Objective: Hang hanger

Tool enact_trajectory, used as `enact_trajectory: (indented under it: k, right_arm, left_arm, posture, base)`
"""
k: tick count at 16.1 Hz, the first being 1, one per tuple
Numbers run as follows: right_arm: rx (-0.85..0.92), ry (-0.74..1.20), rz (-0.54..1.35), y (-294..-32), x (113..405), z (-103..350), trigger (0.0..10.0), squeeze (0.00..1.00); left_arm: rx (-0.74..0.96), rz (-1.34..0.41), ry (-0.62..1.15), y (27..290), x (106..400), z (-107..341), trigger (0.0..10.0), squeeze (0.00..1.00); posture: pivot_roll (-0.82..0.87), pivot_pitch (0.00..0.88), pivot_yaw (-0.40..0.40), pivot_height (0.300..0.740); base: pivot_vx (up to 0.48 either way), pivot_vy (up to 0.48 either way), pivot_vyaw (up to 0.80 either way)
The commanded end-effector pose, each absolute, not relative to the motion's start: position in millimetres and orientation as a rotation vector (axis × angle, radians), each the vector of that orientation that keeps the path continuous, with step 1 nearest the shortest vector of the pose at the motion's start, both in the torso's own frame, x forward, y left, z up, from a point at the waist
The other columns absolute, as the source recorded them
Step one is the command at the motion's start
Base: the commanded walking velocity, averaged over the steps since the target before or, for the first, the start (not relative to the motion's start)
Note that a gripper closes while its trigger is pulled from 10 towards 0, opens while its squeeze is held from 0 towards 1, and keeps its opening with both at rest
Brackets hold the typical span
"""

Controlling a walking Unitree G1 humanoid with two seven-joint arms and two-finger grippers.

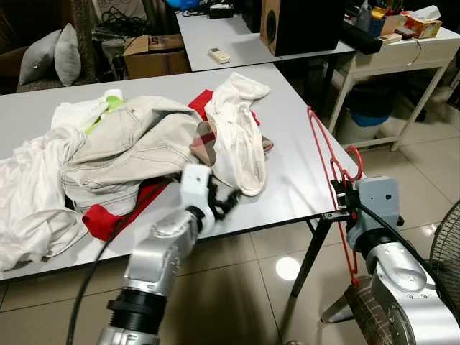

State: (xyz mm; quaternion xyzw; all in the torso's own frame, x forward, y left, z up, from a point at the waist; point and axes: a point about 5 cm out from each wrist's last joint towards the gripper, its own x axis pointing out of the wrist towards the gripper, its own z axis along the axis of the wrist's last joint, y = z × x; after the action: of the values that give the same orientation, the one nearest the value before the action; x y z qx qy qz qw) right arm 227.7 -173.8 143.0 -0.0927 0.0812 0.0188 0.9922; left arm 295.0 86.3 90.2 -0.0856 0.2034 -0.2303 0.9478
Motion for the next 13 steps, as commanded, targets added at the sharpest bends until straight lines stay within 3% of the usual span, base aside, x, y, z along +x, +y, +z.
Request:
enact_trajectory:
  k: [1, 4, 5, 7, 8, 10, 13]
  right_arm:
    - [-0.190, 0.158, 0.037, -173.2, 228.3, 143.2, 10.0, 0.00]
    - [-0.186, 0.151, 0.030, -171.8, 229.7, 144.3, 10.0, 0.00]
    - [-0.185, 0.149, 0.029, -171.6, 229.7, 144.3, 10.0, 0.00]
    - [-0.185, 0.149, 0.025, -172.1, 229.3, 144.2, 10.0, 0.00]
    - [-0.185, 0.148, 0.023, -172.1, 229.0, 144.1, 10.0, 0.00]
    - [-0.185, 0.146, 0.020, -171.6, 228.7, 144.6, 10.0, 0.00]
    - [-0.185, 0.142, 0.015, -171.8, 228.8, 145.2, 10.0, 0.00]
  left_arm:
    - [-0.148, -0.468, 0.398, 85.7, 299.9, 93.6, 10.0, 0.00]
    - [-0.110, -0.438, 0.384, 83.2, 310.1, 91.7, 10.0, 0.00]
    - [-0.113, -0.433, 0.384, 81.7, 312.2, 90.5, 7.0, 0.00]
    - [-0.130, -0.427, 0.385, 78.9, 314.1, 88.8, 3.3, 0.00]
    - [-0.139, -0.418, 0.389, 77.7, 315.0, 87.5, 2.9, 0.00]
    - [-0.146, -0.405, 0.402, 75.9, 316.0, 83.2, 0.4, 0.00]
    - [-0.153, -0.383, 0.385, 75.4, 318.2, 81.3, 0.0, 0.00]
  posture:
    - [-0.08, 0.000, 0.059, 0.740]
    - [-0.08, 0.000, 0.065, 0.740]
    - [-0.09, 0.000, 0.069, 0.740]
    - [-0.09, 0.000, 0.072, 0.740]
    - [-0.10, 0.000, 0.075, 0.740]
    - [-0.10, 0.000, 0.078, 0.740]
    - [-0.11, 0.000, 0.078, 0.740]
  base:
    - [0.000, 0.000, 0.00]
    - [0.000, 0.000, 0.00]
    - [0.000, 0.000, 0.00]
    - [0.000, 0.000, 0.00]
    - [0.000, 0.000, 0.00]
    - [0.000, 0.000, 0.00]
    - [0.000, 0.000, 0.00]
